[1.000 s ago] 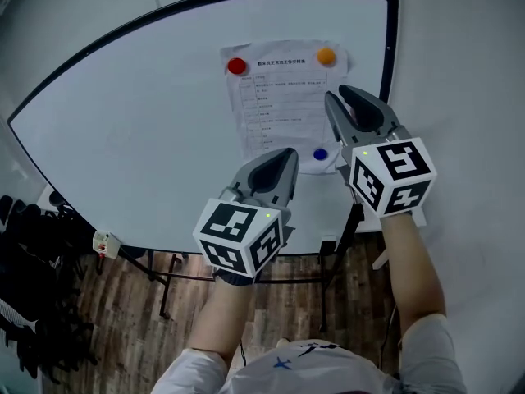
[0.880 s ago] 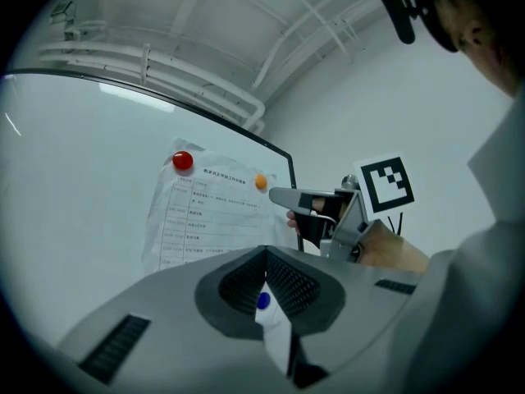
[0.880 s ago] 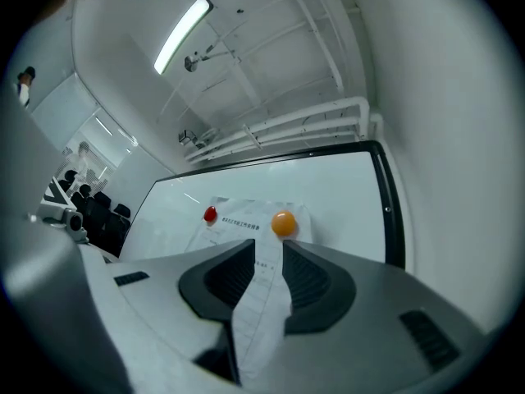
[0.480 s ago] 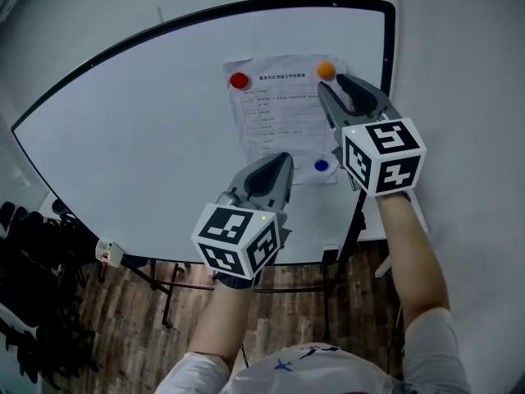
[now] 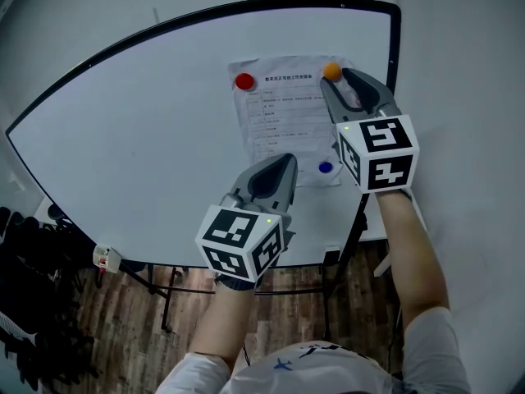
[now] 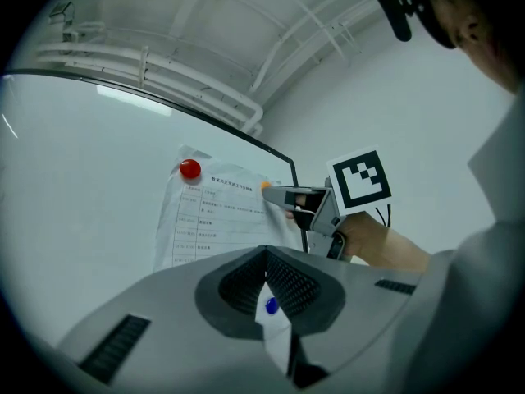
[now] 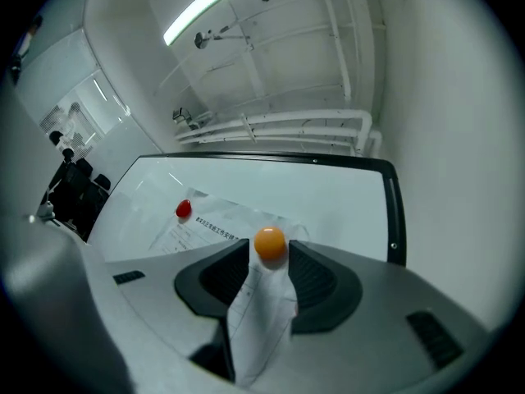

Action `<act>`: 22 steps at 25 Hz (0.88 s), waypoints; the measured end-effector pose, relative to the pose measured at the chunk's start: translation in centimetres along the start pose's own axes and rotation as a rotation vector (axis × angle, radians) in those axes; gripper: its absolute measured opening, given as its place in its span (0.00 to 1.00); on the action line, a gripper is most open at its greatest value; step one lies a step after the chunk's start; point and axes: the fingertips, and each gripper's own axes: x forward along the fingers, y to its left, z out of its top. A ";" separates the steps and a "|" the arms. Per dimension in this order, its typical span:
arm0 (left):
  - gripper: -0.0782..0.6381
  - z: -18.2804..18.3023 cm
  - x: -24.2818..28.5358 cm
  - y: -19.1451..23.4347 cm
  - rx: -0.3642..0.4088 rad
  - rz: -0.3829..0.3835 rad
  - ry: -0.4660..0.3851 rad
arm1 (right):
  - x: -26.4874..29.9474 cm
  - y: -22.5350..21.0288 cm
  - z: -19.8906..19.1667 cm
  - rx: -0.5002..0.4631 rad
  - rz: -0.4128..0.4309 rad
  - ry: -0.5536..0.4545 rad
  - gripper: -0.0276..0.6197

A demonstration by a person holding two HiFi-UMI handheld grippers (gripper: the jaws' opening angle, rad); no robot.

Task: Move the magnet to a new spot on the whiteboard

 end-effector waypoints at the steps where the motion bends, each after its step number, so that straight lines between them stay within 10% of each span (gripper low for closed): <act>1: 0.12 -0.1 0.0 0.1 -0.002 -0.005 0.001 | 0.0 0.0 0.0 -0.007 -0.006 0.004 0.26; 22: 0.12 -0.8 -0.1 1.2 -0.033 -0.079 -0.010 | 0.8 0.4 0.9 -0.195 -0.134 0.063 0.26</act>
